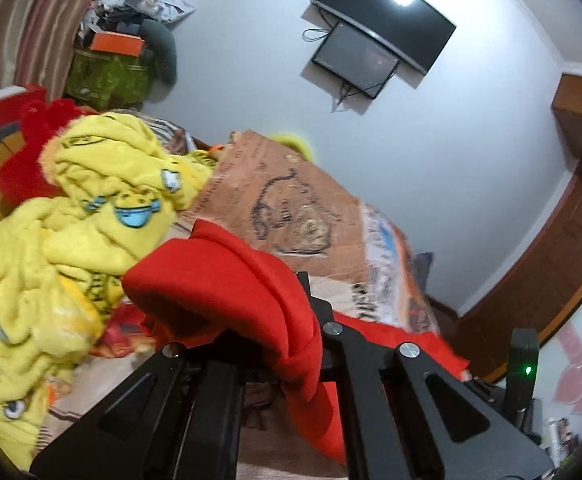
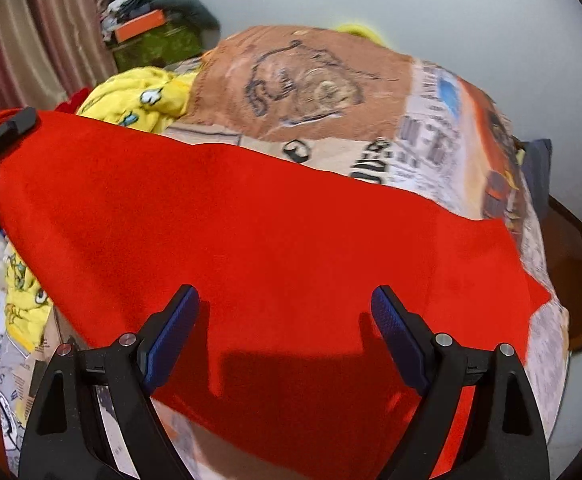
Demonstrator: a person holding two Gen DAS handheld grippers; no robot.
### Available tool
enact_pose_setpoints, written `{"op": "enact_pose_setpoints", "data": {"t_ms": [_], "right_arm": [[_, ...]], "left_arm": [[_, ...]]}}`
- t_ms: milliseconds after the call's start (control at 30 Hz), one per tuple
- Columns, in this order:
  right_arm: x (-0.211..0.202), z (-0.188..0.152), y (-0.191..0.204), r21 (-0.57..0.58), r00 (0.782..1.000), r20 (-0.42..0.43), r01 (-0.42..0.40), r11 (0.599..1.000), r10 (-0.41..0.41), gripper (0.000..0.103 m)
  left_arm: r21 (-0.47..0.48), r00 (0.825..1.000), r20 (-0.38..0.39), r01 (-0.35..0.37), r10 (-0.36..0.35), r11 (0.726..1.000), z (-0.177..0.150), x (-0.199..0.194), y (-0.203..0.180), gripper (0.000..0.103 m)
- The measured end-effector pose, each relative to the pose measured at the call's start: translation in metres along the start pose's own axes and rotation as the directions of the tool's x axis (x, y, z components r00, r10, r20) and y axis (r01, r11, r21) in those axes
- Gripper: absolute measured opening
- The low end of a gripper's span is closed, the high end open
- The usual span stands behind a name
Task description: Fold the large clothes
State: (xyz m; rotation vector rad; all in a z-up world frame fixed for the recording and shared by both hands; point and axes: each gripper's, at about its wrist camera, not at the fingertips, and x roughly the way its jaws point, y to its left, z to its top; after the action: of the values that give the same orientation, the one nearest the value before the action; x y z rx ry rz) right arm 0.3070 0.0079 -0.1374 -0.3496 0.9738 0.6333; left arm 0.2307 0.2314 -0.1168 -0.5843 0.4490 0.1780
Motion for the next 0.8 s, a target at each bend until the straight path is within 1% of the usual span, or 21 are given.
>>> {"op": "enact_pose_setpoints", "data": {"t_ms": [67,133,200,267,333,367,467,500,533,567,600,667,700,733,767,800], "right_arm": [[0.013,-0.001,0.008,-0.018,0.999,-0.035,-0.015,1.0,0.014,0.086],[0.03,-0.007,0.016,-0.05,0.997,-0.078,-0.02,0.999,0.016,0.086],[0.036,-0.012,0.021,-0.078,0.997,-0.082,-0.006,0.997,0.0,0.086],[0.036,-0.015,0.024,-0.108,0.997,-0.077,-0.004,0.994,-0.004,0.086],[0.029,-0.016,0.02,-0.116,0.997,-0.075,-0.028,0.993,0.02,0.086],[0.025,-0.017,0.017,-0.108,0.997,-0.075,-0.043,0.993,0.035,0.086],[0.009,-0.019,-0.006,-0.03,0.994,-0.062,-0.097,0.995,0.095,0.086],[0.0,-0.022,-0.02,0.008,0.993,-0.048,-0.105,0.994,0.105,0.086],[-0.006,-0.024,-0.029,0.032,0.995,-0.035,-0.095,0.995,0.096,0.086],[-0.015,-0.028,-0.042,0.06,0.997,-0.018,-0.068,0.996,0.069,0.086],[-0.023,-0.032,-0.056,0.084,1.0,-0.002,-0.024,0.996,0.024,0.086],[-0.039,-0.044,-0.08,0.106,0.996,0.02,0.084,0.991,-0.086,0.086],[-0.047,-0.051,-0.091,0.106,0.989,0.026,0.142,0.984,-0.145,0.086],[-0.054,-0.057,-0.1,0.102,0.98,0.028,0.192,0.976,-0.196,0.086],[-0.059,-0.064,-0.108,0.097,0.972,0.027,0.232,0.968,-0.235,0.086],[-0.065,-0.071,-0.115,0.09,0.962,0.023,0.268,0.959,-0.271,0.086]], "left_arm": [[0.023,0.999,-0.009,-0.037,0.037,0.999,-0.006,0.006,0.004,0.002],[0.039,0.999,-0.021,-0.043,0.044,0.998,-0.011,0.01,0.003,0.002],[0.068,0.999,-0.026,-0.045,0.047,0.997,-0.014,0.014,-0.004,0.002],[0.124,0.999,-0.019,-0.041,0.044,0.991,-0.015,0.018,-0.02,0.002],[0.169,1.0,-0.008,-0.025,0.027,0.985,-0.015,0.019,-0.037,0.002],[0.189,1.0,-0.004,-0.016,0.017,0.982,-0.013,0.02,-0.047,0.002],[0.248,0.999,-0.006,0.035,-0.034,0.968,-0.008,0.027,-0.083,0.002],[0.27,0.999,-0.009,0.054,-0.054,0.961,-0.007,0.029,-0.097,0.002],[0.291,0.998,-0.012,0.067,-0.067,0.954,-0.007,0.031,-0.109,0.002],[0.323,0.996,-0.022,0.087,-0.084,0.942,-0.008,0.035,-0.126,0.002],[0.345,0.993,-0.038,0.116,-0.11,0.931,-0.01,0.039,-0.141,0.002],[0.368,0.979,-0.101,0.202,-0.177,0.908,-0.017,0.048,-0.169,0.002],[0.373,0.972,-0.127,0.234,-0.2,0.898,-0.022,0.052,-0.18,0.002],[0.385,0.958,-0.17,0.279,-0.23,0.88,-0.03,0.059,-0.197,0.002],[0.392,0.951,-0.192,0.301,-0.243,0.869,-0.036,0.062,-0.206,0.002],[0.406,0.938,-0.23,0.336,-0.261,0.85,-0.047,0.068,-0.221,0.002]]}}
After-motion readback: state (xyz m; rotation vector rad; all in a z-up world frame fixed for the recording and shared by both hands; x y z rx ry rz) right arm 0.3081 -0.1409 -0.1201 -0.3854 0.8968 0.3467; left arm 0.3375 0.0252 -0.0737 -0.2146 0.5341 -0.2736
